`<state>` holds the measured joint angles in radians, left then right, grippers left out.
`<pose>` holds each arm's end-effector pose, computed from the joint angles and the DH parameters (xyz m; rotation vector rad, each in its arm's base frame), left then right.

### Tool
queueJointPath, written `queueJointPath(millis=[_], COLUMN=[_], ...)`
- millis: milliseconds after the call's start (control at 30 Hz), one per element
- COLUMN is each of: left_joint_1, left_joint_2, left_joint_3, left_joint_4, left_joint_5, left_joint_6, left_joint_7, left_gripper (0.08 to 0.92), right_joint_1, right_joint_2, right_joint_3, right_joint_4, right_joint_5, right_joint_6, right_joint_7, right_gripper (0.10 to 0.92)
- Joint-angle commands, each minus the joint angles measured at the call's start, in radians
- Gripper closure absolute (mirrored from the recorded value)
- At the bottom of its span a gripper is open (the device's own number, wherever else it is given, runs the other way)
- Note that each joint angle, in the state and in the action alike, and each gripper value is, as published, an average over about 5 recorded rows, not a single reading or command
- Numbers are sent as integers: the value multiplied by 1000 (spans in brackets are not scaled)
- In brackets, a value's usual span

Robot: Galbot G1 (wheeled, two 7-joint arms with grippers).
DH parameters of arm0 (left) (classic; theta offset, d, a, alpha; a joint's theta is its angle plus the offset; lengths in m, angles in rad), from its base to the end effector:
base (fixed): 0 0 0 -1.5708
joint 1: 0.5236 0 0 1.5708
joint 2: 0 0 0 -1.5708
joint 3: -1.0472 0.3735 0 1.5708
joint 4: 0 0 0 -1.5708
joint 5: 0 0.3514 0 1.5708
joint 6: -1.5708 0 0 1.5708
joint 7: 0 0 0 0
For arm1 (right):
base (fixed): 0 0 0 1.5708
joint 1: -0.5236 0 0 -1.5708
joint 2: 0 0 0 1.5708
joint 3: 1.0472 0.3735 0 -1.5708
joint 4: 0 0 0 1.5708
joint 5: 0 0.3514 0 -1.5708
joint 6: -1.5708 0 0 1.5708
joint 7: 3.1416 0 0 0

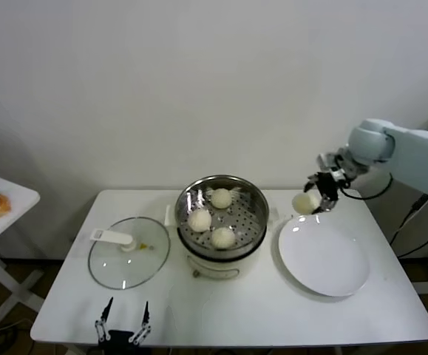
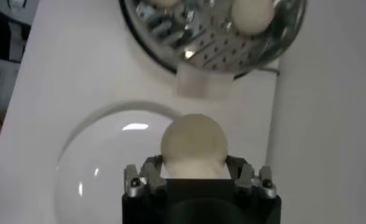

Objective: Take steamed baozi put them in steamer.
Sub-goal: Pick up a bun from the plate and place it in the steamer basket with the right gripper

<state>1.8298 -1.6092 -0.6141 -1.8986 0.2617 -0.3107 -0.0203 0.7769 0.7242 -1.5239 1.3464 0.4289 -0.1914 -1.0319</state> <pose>0.0507 0.0200 -0.4189 0.0229 -2.9589 -0.4089 0.5498 -0.1367 -0.0201 1.3392 -1.4358 1.4480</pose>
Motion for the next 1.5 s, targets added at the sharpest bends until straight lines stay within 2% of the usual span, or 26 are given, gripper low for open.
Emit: queueJointPath(millis=[33,500,1000,1500], left_joint_1=[1,0,-4,-9], left_joint_2=[-10,-12,-14,-10], left_joint_3=[-1,-9,-15,-14], left_joint_4=[-4,-2,8,13], left_joint_5=[-3,-14,-13,-13], left_joint_6=[1,2,1,-2], left_joint_7=[0,1,-2,-3], left_gripper=[177,177,177,177], right_joint_1=[219,-6,-192,-253], right_joint_2=[161,296,300,313], right_joint_3=[-68,30,71,115], right_joint_4=[60,8,-40,-97], right_joint_5=[231,181,40,-15], right_joint_6=[-67,-139,-147,-148], right_joint_7=[9,86,114,136], right_gripper=[328,321,321,321])
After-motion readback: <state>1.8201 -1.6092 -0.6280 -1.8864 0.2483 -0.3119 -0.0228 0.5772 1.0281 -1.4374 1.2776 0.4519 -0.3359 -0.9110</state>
